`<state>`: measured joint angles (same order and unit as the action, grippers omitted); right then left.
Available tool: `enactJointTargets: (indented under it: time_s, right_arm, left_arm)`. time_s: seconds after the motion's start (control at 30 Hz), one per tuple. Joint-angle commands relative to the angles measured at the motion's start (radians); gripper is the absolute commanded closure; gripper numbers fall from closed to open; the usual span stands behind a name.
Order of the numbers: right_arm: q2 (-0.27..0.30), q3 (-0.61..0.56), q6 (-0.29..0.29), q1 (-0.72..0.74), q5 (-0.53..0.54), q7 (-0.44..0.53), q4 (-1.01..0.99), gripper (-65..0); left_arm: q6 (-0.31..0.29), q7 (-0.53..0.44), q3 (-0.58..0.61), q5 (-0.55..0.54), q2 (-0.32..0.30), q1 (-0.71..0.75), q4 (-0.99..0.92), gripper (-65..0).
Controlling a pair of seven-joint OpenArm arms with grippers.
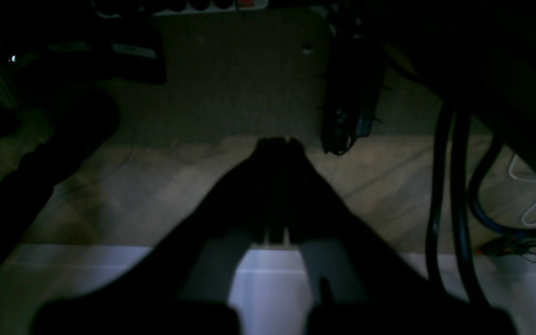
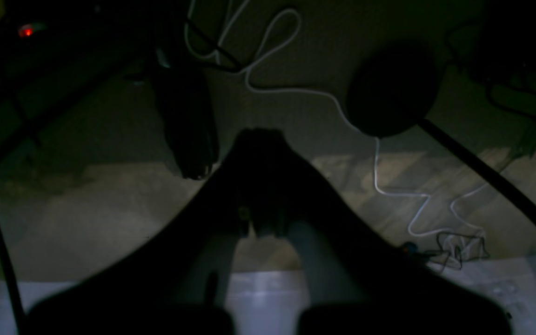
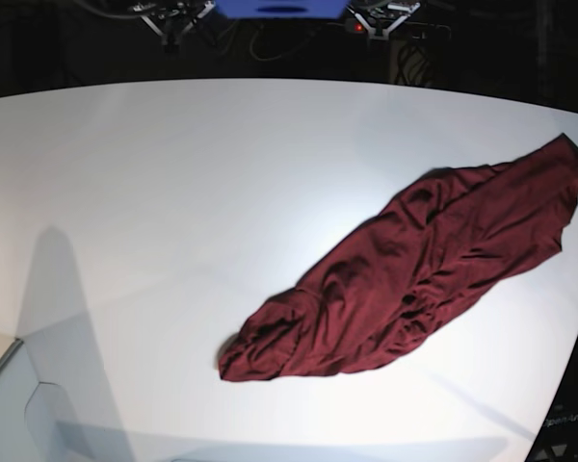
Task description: Layout the t-shirt on the table in an organized manner, then fold the t-shirt properly
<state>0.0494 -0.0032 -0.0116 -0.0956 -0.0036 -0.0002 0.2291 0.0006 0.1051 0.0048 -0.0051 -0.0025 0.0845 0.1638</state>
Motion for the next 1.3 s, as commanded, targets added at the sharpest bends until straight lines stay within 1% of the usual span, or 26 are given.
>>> enactJointTargets:
  time_s: [0.0,0.13,0.23,0.37,0.53,0.6,0.7,0.73,0.8,0.87,1.0,1.1,1.17,1.27]
  right_arm:
    - [0.002,-0.002,0.014,-0.002,0.0,0.007,0.002,0.0]
    - [0.004,-0.002,0.014,-0.002,0.0,0.007,0.003,0.0]
    - [0.005,-0.002,0.014,-0.028,0.0,0.015,0.048,0.0]
    - [0.007,-0.001,0.014,-0.126,0.0,0.044,0.206,0.0]
    - [0.013,0.004,0.017,-0.267,0.0,0.032,0.436,0.0]
    - [0.036,0.006,0.017,-0.33,0.001,0.032,0.533,0.0]
    - [0.046,0.006,0.017,-0.41,0.001,0.03,0.662,0.0]
    - [0.06,0.006,0.017,-0.439,0.001,0.027,0.717,0.0]
    - [0.079,0.006,0.017,-0.496,0.003,-0.004,0.835,0.0]
    - [0.083,0.007,0.017,-0.551,0.003,-0.036,0.968,0.0]
    - [0.091,0.036,0.017,-0.64,0.003,-0.099,1.229,0.0]
    - [0.091,0.044,0.017,-0.702,0.003,-0.12,1.412,0.0]
    - [0.097,0.044,0.017,-0.743,0.003,-0.125,1.521,0.0]
    - [0.097,0.044,0.017,-0.794,0.003,-0.125,1.671,0.0]
  left_arm:
    - [0.011,0.0,0.002,0.003,0.0,-0.001,0.001,0.0]
    - [0.011,0.0,0.002,0.003,-0.012,0.001,0.001,0.0]
    - [0.006,0.0,0.002,0.0,-0.02,0.002,0.003,0.0]
    - [0.005,0.0,0.001,0.0,-0.038,0.027,0.029,0.0]
    - [0.003,0.002,-0.002,-0.002,-0.08,0.212,0.313,0.0]
    - [0.003,0.002,-0.004,-0.003,-0.101,0.306,0.458,0.0]
    - [0.005,0.003,-0.004,-0.003,-0.124,0.416,0.659,0.0]
    - [0.009,0.006,-0.006,-0.003,-0.129,0.45,0.727,0.0]
    - [0.009,0.006,-0.007,-0.008,-0.147,0.509,0.85,0.0]
    - [0.009,0.006,-0.007,-0.051,-0.158,0.562,0.968,0.0]
    - [0.006,0.006,-0.006,-0.195,-0.205,0.645,1.172,0.0]
    - [0.008,0.006,-0.006,-0.276,-0.242,0.694,1.311,0.0]
    - [0.009,0.006,-0.006,-0.301,-0.261,0.731,1.396,0.0]
    - [0.011,0.006,-0.006,-0.304,-0.268,0.791,1.539,0.0]
